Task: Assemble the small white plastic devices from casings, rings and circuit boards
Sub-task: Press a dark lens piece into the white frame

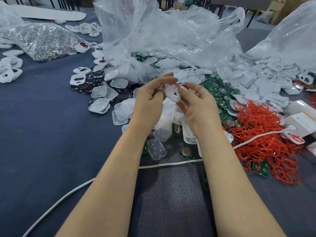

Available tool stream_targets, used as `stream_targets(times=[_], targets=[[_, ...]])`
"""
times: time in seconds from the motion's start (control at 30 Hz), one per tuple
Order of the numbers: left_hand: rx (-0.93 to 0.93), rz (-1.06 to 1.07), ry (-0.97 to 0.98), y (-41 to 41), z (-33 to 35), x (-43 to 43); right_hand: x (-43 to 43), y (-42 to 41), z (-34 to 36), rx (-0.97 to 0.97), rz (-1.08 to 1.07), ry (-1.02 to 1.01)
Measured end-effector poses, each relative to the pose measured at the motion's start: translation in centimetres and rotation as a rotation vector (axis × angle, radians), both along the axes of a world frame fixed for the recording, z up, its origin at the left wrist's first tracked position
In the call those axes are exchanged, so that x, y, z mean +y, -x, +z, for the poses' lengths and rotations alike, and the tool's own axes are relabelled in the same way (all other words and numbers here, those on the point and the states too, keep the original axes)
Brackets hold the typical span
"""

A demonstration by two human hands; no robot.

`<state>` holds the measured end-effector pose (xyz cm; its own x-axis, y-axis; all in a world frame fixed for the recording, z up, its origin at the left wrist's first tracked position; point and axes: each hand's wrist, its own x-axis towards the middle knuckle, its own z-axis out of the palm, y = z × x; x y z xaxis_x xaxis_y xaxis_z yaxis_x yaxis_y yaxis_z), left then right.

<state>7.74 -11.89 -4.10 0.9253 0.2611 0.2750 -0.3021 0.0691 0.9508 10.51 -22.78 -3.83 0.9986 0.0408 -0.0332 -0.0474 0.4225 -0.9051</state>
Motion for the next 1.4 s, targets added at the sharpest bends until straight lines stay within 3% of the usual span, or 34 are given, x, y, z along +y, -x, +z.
stream_targets(times=[0.13,0.3,0.4,0.57,0.8,1.07,1.4], targets=[[0.143,-0.09,0.311,-0.4,-0.4,0.2,-0.3,0.1,0.0,-0.208,-0.093,0.295],[0.241,-0.178,0.219,-0.4,-0.9,0.7,0.1,0.5,0.1,-0.334,-0.109,0.343],[0.267,-0.097,0.271,-0.5,-0.7,1.0,-0.2,0.1,-0.3,-0.33,-0.156,0.4],[0.201,-0.024,0.09,-0.4,-0.7,1.1,-0.6,-0.2,-0.8,-0.287,-0.15,0.535],[0.169,0.022,-0.017,-0.2,-0.7,1.0,-0.6,-0.2,-0.6,-0.253,-0.03,0.413],[0.301,0.003,0.264,-0.4,-0.4,1.3,-0.4,-0.4,-0.4,-0.071,-0.019,0.081],[0.351,-0.101,0.362,-0.2,0.1,1.3,-0.8,-0.4,-0.5,-0.224,0.014,0.29]])
